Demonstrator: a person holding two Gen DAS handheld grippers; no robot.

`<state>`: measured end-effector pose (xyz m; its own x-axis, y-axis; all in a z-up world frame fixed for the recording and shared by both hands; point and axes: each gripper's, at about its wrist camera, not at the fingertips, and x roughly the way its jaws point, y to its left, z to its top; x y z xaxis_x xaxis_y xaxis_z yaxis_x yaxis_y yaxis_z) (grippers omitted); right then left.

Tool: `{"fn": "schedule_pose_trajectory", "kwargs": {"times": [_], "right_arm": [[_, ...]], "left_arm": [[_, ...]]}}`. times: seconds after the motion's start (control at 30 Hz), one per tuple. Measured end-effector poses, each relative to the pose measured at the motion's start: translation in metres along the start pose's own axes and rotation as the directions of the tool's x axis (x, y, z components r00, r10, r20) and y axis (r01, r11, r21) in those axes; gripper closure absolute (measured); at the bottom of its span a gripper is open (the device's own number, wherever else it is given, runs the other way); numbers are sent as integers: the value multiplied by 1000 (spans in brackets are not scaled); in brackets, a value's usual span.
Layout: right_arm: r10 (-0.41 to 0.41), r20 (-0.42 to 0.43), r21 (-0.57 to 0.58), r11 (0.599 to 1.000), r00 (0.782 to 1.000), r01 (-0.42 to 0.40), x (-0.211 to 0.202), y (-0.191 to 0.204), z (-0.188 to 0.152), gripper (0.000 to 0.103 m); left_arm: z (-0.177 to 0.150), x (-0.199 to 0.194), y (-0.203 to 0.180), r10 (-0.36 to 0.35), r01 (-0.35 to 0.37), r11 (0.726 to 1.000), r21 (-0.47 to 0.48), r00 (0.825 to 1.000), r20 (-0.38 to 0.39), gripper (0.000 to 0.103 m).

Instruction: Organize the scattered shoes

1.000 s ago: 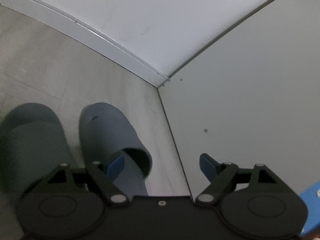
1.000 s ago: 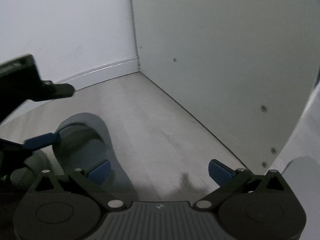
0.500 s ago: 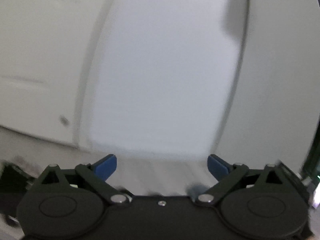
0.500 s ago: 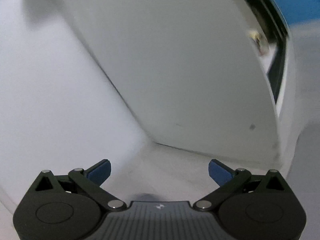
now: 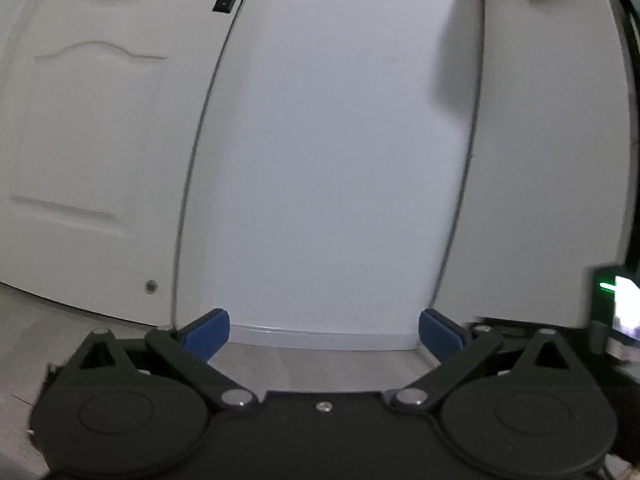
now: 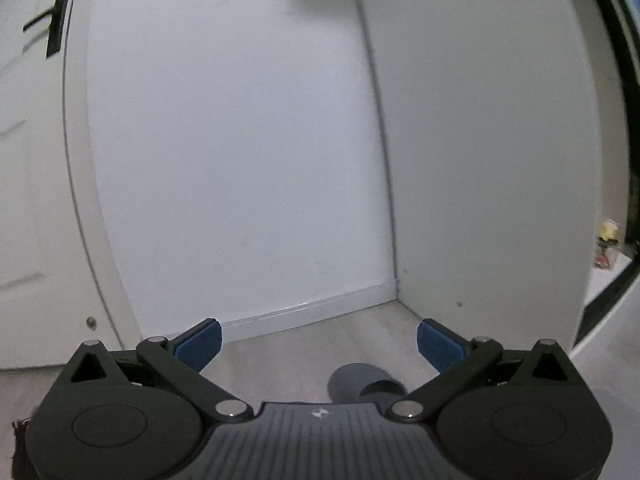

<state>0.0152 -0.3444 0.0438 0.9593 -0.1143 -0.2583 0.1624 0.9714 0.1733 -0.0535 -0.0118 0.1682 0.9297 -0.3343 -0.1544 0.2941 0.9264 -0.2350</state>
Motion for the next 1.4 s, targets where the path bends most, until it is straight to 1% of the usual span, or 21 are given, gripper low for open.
{"fn": "schedule_pose_trajectory", "kwargs": {"times": [0.07, 0.2, 0.27, 0.3, 0.4, 0.47, 0.53, 0.6, 0.63, 0.7, 0.73, 0.77, 0.8, 0.83, 0.9, 0.93, 1.0, 1.07, 1.13, 1.27, 1.4], "right_arm": [[21, -79, -30, 999, 997, -23, 16, 13, 10, 0], [-51, -168, -82, 996, 984, 37, 48, 19, -5, 1], [-80, -289, 44, 994, 954, 96, 87, 8, -15, 1], [-75, -307, 83, 991, 949, 106, 95, 5, -16, 2], [-68, -371, 208, 966, 926, 155, 149, -18, -25, 2], [-105, -369, 160, 971, 923, 175, 171, -19, -33, 2], [-113, -368, 118, 979, 923, 166, 206, -21, -37, 7], [-69, -405, 113, 986, 912, 124, 232, -23, -46, 13], [-25, -432, 126, 988, 902, 87, 247, -29, -51, 14], [-17, -409, 118, 990, 912, 72, 259, -43, -58, 16], [-41, -339, 56, 996, 940, 63, 254, -54, -70, 18], [-39, -295, 27, 998, 955, 49, 249, -63, -81, 19], [-27, -270, 37, 999, 963, 38, 240, -73, -95, 19], [-15, -245, 48, 998, 969, 28, 231, -84, -109, 24], [-19, -262, 173, 983, 965, 66, 243, -117, -103, 39], [50, -136, 214, 977, 989, -19, 239, -131, -89, 39], [62, -70, 150, 987, 996, -51, 237, -140, -80, 38], [49, -171, 127, 991, 984, -27, 242, -145, -88, 38], [78, -202, 153, 987, 976, -47, 241, -142, -92, 38], [92, -242, 116, 991, 966, -65, 251, -124, -94, 38], [81, -324, 101, 994, 943, -50, 262, -114, -101, 38]], "left_arm": [[-2, 8, -4, -7, 7, 1000, 20, 999, -41, 1], [-14, 45, 4, 48, -50, 998, -25, 996, -81, 1], [-25, 72, 16, 64, -70, 997, -45, 992, -109, 1], [-29, 82, 20, 72, -77, 996, -43, 991, -114, 1], [-54, 126, 39, 118, -116, 993, 24, 982, -150, 1], [-71, 143, 56, 138, -126, 989, 72, 972, -190, 1], [-89, 165, 66, 139, -124, 989, 82, 965, -222, 1], [-101, 176, 71, 115, -101, 992, 74, 967, -227, 1], [-106, 182, 75, 76, -62, 996, 68, 967, -242, 1], [-116, 200, 87, 30, -13, 998, 60, 953, -301, 1], [-120, 212, 88, 14, 2, 999, 51, 950, -312, 1], [-122, 224, 84, 29, -8, 998, 63, 943, -333, 1], [-122, 234, 78, 53, -25, 996, 82, 932, -358, 2], [-121, 240, 73, 76, -37, 993, 111, 926, -369, 2], [-120, 240, 62, 86, -39, 989, 139, 934, -348, 2], [-122, 237, 58, 96, -51, 989, 137, 934, -344, 2], [-130, 235, 55, 116, -76, 989, 128, 929, -350, 2], [-135, 236, 53, 122, -80, 988, 129, 926, -357, 2], [-138, 237, 51, 127, -82, 987, 137, 923, -362, 2], [-148, 241, 47, 98, -58, 992, 115, 919, -381, 2], [-159, 241, 51, 65, -40, 997, 69, 902, -427, 2]]}}
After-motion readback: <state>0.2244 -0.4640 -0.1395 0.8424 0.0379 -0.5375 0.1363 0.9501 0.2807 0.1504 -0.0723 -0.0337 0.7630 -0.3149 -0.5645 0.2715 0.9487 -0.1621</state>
